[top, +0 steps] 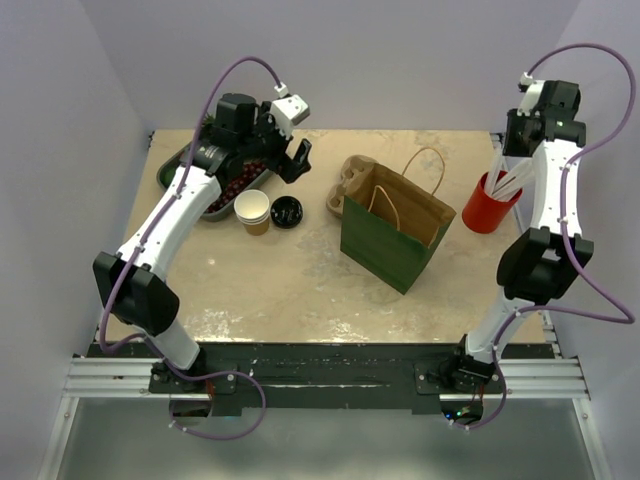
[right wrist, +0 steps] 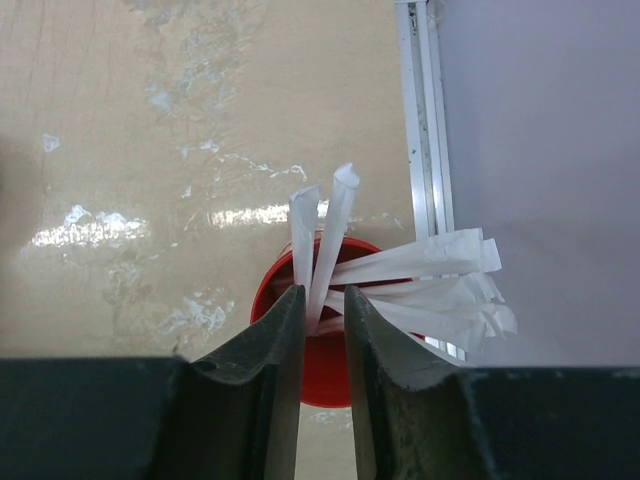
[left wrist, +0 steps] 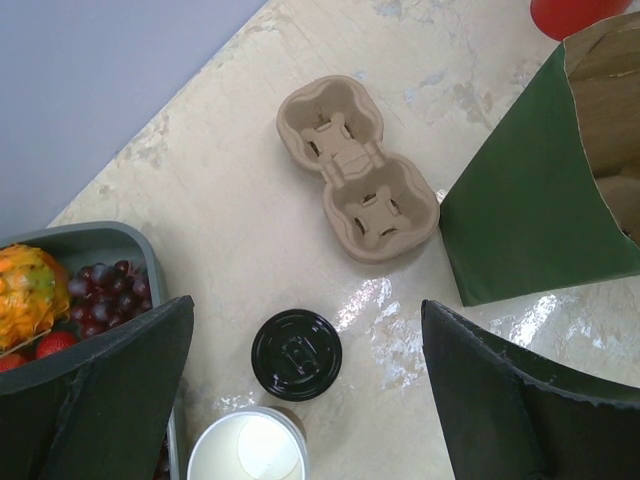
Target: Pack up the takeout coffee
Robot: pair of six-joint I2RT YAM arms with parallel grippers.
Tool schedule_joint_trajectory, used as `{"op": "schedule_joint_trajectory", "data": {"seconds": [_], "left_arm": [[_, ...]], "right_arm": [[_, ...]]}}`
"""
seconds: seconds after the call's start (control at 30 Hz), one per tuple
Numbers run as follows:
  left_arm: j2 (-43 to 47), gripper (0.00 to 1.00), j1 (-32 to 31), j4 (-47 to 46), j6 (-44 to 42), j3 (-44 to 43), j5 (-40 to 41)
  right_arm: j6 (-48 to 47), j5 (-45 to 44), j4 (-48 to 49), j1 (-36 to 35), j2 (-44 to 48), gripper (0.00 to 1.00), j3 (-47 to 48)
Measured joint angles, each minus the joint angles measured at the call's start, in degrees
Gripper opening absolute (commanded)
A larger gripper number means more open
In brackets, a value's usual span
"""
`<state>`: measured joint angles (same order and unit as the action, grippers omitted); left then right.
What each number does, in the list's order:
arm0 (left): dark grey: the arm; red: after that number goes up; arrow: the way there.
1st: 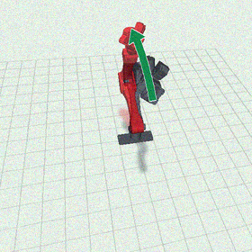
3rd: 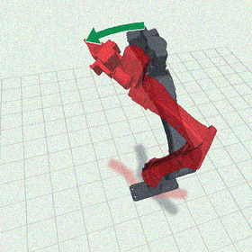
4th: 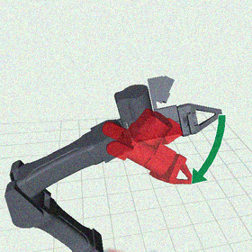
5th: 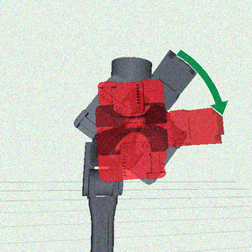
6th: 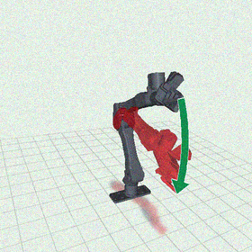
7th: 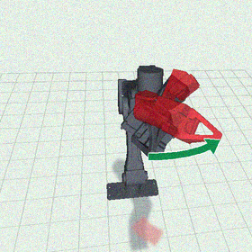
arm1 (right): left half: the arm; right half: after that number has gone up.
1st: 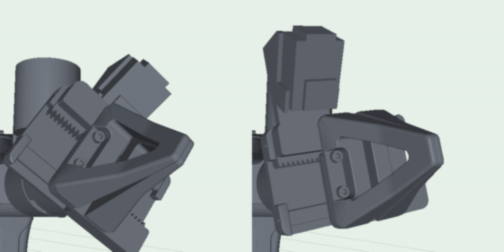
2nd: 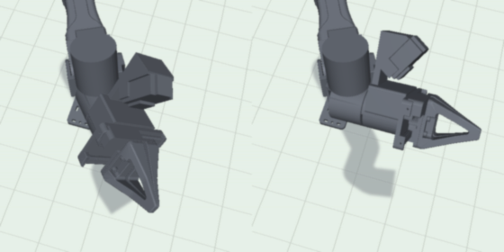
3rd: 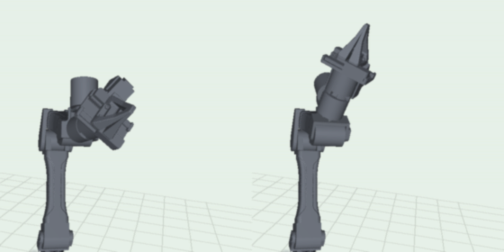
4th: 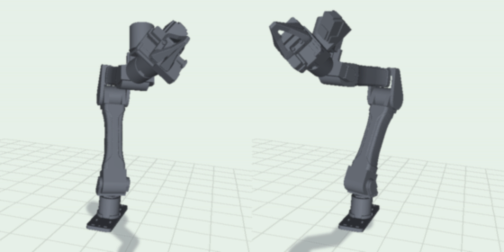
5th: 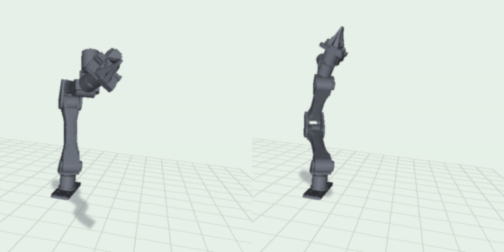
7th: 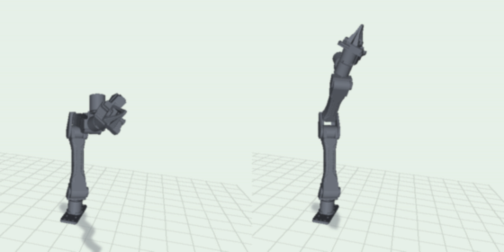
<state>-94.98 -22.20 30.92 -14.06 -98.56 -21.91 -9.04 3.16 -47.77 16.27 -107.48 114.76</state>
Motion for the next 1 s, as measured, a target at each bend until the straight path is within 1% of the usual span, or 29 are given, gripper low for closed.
{"op": "schedule_joint_trajectory", "data": {"seconds": [0.1, 0.63, 0.73, 0.83, 0.93, 1.0], "left_arm": [[-0.37, 1.0, 0.02, 0.02, 0.0, 0.02, -0.17], [-0.85, 1.0, 0.02, 0.04, 0.0, 0.02, -0.2], [-1.27, 1.0, 0.02, 0.04, 0.0, 0.0, -0.24], [-1.97, 1.0, 0.02, 0.04, 0.02, -0.02, -0.28], [-2.75, 1.0, 0.02, 0.07, 0.0, -0.2, -0.44], [-3.19, 1.0, 0.02, 0.15, 0.0, -0.33, -0.46]], "right_arm": [[-0.02, 0.85, 0.0, 0.31, -0.76, 0.24, 0.81], [0.04, 0.42, 2.51, 0.26, -8.79, 0.24, 6.62], [0.04, 0.37, 2.67, 0.26, -9.16, 0.28, 7.23], [0.07, 0.22, 2.78, 0.26, -9.16, 0.29, 7.26], [0.07, -0.15, 2.8, 0.26, -9.16, 0.25, 7.26], [0.07, -0.24, 2.8, 0.26, -9.16, 0.17, 7.26]]}}
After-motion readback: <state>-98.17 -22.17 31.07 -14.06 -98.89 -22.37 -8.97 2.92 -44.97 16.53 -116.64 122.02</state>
